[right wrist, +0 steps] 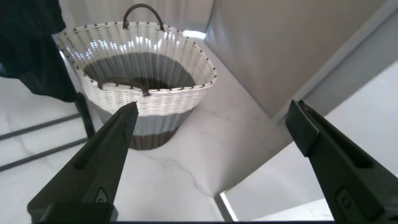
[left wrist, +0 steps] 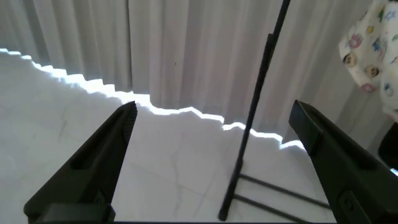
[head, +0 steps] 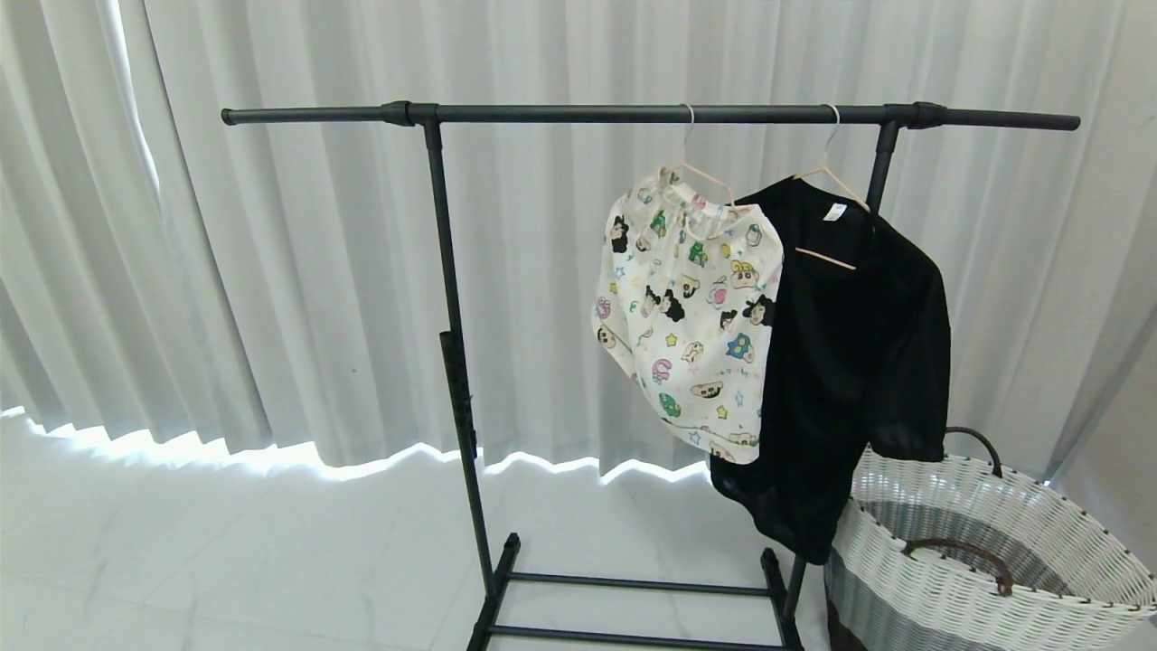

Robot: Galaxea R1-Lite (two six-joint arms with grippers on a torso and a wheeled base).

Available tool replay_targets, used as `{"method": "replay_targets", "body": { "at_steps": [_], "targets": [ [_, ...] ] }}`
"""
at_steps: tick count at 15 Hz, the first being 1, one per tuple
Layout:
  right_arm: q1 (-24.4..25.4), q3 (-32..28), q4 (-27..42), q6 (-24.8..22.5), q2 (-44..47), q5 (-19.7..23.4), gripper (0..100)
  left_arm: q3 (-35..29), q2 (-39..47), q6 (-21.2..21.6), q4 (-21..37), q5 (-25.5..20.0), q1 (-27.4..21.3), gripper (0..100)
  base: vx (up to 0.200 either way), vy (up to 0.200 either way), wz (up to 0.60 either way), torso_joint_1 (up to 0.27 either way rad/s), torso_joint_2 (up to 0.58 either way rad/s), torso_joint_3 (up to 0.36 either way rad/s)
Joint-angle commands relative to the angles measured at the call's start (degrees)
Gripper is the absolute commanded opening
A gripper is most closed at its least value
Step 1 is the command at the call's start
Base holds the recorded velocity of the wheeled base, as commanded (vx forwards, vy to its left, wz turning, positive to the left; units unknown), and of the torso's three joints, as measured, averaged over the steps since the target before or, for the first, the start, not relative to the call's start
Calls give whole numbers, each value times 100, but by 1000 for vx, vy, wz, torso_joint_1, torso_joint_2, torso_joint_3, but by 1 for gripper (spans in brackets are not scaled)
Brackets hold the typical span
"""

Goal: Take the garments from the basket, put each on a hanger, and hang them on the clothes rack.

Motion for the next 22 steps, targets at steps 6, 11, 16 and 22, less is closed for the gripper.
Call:
{"method": "replay_targets", "body": {
  "at_steps": [6, 11, 16, 22],
  "targets": [
    [15, 1988, -363, -929, -3303, 1364, 100, -4, -117, 1374, 7, -2192, 4, 100, 0, 0, 0, 0, 0, 0],
    [15, 2797, -1910, -393, -3294, 2480, 100, 40, -126, 222, 86, -1454, 13, 100, 0, 0, 0, 0, 0, 0],
    [15, 2797, -1884, -68, -3294, 3095, 100, 40, -126, 222, 95, -1454, 13, 100, 0, 0, 0, 0, 0, 0],
    [15, 2797, -1743, 275, -3294, 1434, 100, 40, -126, 196, 95, -1454, 13, 100, 0, 0, 0, 0, 0, 0]
  ]
}}
